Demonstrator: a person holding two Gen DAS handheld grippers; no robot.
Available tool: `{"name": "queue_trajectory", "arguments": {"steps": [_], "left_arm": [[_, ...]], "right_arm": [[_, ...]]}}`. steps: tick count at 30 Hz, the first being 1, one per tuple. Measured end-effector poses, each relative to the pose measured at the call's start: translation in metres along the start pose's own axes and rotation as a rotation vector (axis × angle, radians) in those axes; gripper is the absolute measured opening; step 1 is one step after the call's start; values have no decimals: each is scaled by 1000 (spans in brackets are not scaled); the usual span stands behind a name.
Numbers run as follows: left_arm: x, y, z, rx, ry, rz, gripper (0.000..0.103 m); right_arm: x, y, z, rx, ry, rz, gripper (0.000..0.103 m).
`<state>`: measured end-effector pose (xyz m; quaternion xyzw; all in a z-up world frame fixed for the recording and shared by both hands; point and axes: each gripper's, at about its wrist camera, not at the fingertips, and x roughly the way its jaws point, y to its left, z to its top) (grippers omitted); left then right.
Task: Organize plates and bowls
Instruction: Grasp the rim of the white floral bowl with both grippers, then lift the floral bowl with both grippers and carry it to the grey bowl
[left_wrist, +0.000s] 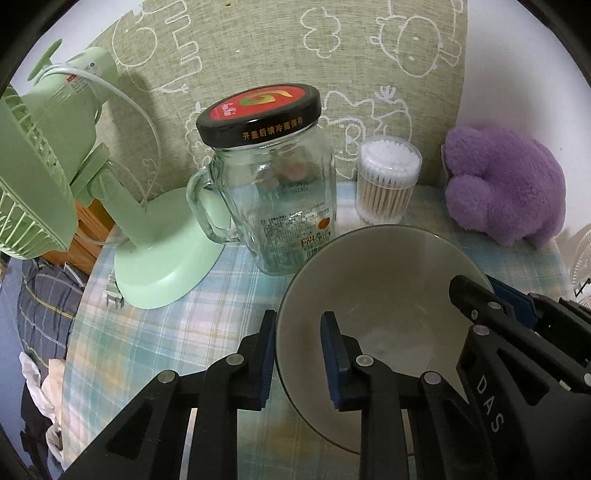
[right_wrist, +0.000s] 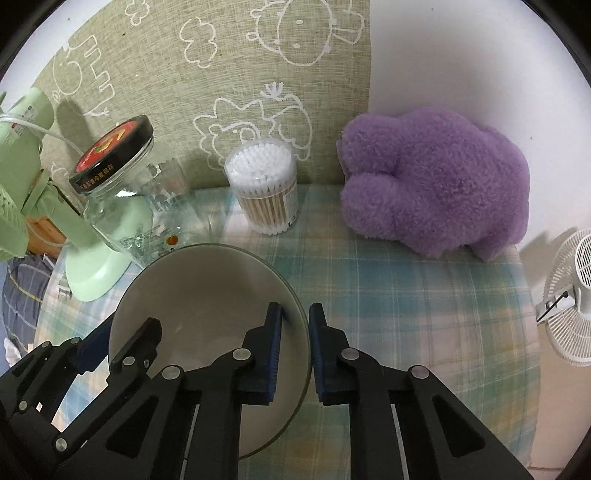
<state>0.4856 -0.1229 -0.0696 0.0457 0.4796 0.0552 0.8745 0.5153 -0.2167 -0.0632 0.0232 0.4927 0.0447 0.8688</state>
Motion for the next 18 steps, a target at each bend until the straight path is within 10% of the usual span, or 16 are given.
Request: {"name": "queue_trajectory", "arguments": {"steps": [18], "left_arm": [[-71, 8, -23, 9, -30, -26, 21]], "right_arm": [[-66, 3, -21, -10, -30, -21, 18]]}}
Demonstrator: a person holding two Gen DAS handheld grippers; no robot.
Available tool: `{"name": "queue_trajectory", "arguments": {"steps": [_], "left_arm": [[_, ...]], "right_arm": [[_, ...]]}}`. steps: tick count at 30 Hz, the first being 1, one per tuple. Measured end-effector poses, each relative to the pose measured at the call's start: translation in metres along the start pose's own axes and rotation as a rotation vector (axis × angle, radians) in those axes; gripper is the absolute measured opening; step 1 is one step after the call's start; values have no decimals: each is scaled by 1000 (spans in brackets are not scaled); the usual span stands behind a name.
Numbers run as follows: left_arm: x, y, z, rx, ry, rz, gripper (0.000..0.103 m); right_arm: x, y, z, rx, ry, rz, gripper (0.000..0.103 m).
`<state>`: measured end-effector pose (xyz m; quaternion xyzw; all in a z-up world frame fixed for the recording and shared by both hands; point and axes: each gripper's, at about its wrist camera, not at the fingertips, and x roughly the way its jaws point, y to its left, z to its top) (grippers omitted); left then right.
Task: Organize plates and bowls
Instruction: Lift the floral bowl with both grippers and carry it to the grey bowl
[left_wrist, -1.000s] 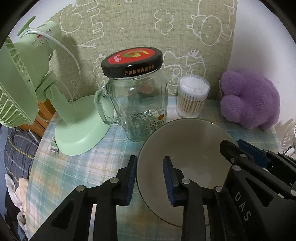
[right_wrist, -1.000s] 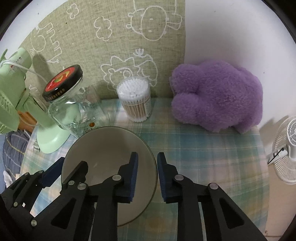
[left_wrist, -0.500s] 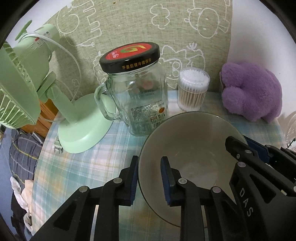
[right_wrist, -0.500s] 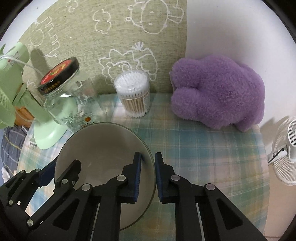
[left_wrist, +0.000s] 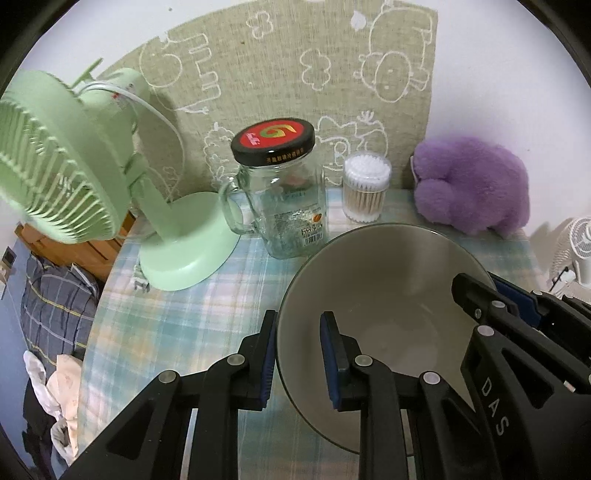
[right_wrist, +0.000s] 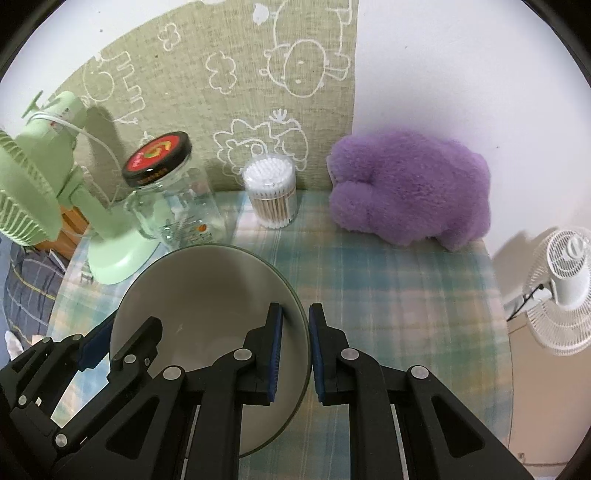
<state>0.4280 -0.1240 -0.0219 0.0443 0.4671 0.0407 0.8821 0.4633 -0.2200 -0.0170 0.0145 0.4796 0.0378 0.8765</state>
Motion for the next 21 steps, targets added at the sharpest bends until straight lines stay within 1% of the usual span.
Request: {"name": "queue_trajectory", "arguments": {"steps": [8, 17, 21], "left_arm": [[-33, 13, -24, 11, 8, -30, 21], [-87, 33, -45, 52, -60, -74, 21], [-115, 45, -56, 65, -91, -98, 21]], "right_arm": [[-44, 10, -25, -1, -14, -23, 18], [-96, 27, -49, 32, -51, -72, 18], [-126, 39, -62, 45, -77, -99, 18]]}}
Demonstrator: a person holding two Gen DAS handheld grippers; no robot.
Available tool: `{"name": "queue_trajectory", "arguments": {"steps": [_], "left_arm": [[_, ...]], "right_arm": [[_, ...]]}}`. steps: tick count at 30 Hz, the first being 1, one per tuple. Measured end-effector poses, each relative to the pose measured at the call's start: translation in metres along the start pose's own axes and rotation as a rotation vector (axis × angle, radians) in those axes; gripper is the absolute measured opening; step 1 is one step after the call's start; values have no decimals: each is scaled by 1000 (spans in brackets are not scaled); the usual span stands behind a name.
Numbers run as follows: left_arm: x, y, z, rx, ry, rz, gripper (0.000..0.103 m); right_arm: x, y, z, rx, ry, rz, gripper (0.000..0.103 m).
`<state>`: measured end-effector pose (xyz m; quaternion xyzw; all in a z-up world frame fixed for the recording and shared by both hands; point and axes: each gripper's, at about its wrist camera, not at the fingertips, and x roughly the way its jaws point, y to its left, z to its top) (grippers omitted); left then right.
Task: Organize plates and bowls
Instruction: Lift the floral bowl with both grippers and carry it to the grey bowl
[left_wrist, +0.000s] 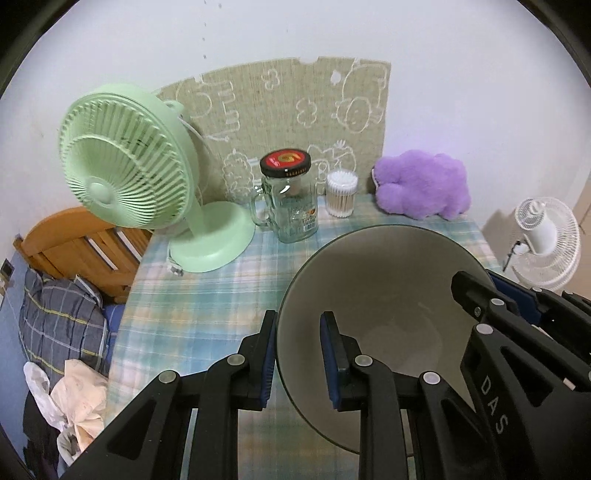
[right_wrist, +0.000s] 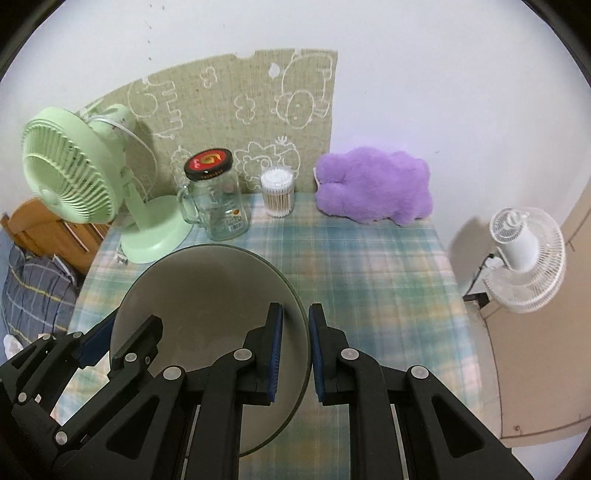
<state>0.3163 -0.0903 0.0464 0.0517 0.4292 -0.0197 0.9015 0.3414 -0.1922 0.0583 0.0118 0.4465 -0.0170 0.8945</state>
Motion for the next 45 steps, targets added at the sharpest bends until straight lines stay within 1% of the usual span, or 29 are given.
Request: {"name": "queue_trajectory", "arguments": {"steps": [5, 12, 22, 33, 39, 45], "left_arm": [[-24, 13, -17, 9, -19, -16, 21], [-52, 33, -52, 17, -29, -39, 21], [-78, 47, -102, 23, -17, -66, 21], [-83, 48, -154, 30, 9, -88, 21], [-77, 48, -171, 34, 42, -93, 21], [-66, 47, -181, 30, 78, -95, 21]], "right_arm": [[-32, 12, -16, 8, -20, -22, 18], [-69, 36, -52, 17, -34, -48, 18], [-97, 56, -104, 27, -17, -65, 18], [-107, 62, -158, 26, 16, -78, 18], [-101, 64, -182, 32, 47, -76, 18], [-91, 64, -193, 37, 80, -73, 18]]}}
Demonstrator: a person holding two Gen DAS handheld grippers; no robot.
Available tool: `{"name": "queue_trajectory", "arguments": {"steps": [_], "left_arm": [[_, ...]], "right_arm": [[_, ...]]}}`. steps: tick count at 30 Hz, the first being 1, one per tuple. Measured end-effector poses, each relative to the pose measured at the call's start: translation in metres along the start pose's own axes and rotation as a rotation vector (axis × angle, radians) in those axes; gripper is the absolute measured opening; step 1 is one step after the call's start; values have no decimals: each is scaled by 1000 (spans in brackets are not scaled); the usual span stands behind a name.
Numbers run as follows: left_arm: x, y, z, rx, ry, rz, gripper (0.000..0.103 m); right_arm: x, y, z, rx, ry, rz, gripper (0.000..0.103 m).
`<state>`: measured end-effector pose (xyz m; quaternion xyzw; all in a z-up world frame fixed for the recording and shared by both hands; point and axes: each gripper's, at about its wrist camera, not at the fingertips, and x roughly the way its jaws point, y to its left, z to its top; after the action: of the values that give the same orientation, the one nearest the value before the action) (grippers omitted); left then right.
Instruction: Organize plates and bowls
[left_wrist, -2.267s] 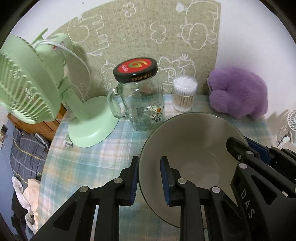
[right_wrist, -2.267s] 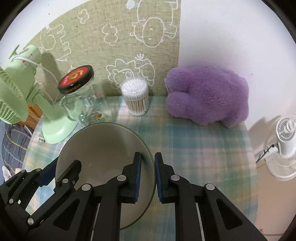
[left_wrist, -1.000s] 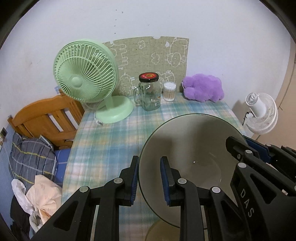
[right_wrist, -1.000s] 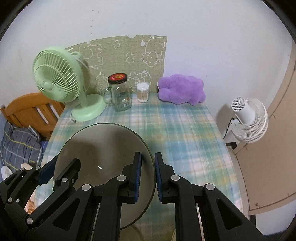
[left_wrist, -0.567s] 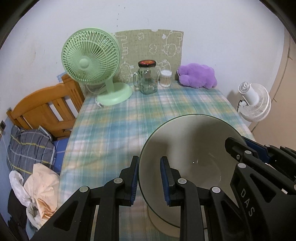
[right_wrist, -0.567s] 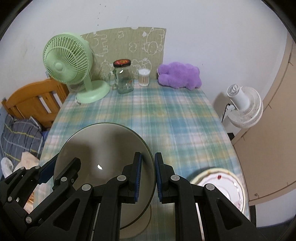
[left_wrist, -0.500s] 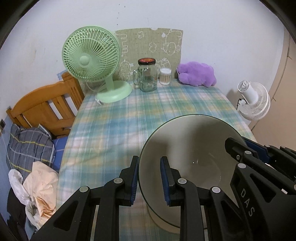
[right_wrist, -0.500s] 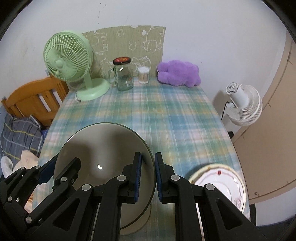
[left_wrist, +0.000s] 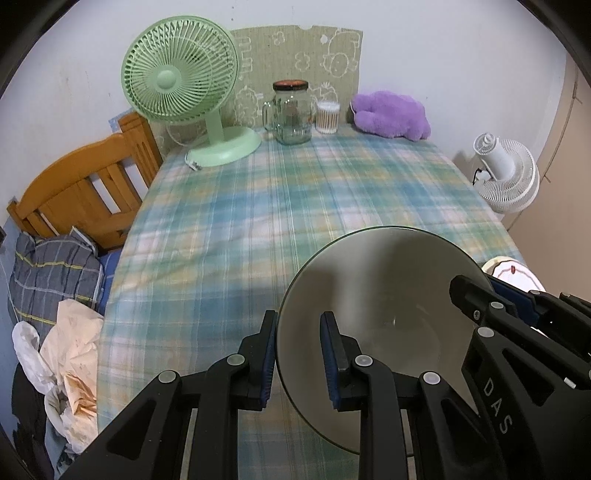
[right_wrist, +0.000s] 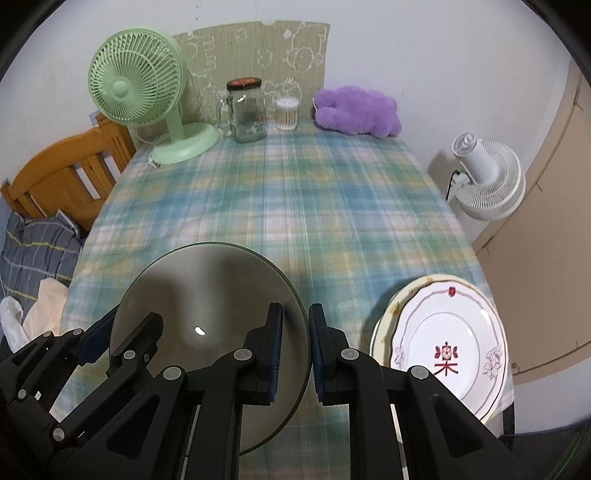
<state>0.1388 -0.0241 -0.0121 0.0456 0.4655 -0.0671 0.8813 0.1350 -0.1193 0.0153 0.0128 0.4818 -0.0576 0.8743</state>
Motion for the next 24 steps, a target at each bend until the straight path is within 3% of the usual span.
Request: {"name": "queue_trajectory", "arguments": {"steps": [17, 24], "left_arm": [[26, -5, -2, 11, 73, 4, 21], [26, -9, -1, 23, 67, 21, 21]], "right_arm": [[29, -3, -4, -1, 73, -9, 18], [36, -6, -1, -6, 82, -6, 18]]}}
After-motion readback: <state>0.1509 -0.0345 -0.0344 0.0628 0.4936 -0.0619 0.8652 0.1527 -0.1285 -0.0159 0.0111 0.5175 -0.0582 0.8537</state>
